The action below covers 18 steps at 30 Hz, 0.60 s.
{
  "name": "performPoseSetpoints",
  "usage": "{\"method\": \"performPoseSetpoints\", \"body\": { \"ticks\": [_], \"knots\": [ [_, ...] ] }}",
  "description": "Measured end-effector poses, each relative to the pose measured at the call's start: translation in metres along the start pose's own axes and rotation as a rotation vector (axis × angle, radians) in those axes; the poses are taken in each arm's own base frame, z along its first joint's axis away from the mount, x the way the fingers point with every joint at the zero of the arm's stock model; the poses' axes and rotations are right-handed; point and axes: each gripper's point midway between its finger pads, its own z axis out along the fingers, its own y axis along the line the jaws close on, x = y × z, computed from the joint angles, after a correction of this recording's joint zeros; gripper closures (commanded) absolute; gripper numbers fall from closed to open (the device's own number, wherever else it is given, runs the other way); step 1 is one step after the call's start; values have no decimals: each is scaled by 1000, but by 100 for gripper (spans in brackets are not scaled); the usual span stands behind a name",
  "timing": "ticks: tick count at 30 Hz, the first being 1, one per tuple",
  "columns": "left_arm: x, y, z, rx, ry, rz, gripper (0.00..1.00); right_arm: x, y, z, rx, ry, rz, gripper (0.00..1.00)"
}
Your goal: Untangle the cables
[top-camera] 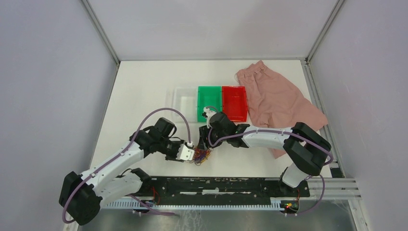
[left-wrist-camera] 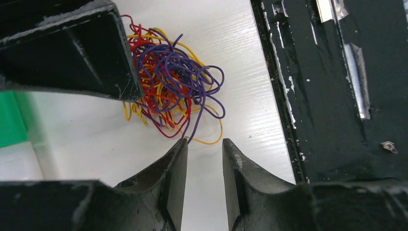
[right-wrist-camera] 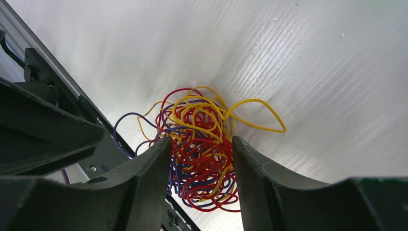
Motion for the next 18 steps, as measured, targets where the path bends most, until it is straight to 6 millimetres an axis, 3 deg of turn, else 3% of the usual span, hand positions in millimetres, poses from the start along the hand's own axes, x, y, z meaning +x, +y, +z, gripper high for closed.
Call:
{"method": "performPoseSetpoints", "body": {
  "ticks": [11,15,18],
  "knots": [
    [4,22,23,-66,77,169,57,1,0,0,-11,-17,15,47],
    [8,23,25,-70,96,176,61,0,1,-3,-14,-22,17,47],
    [13,17,27,-47,117,188,72,-2,2,-5,-15,-30,15,48]
  ]
}}
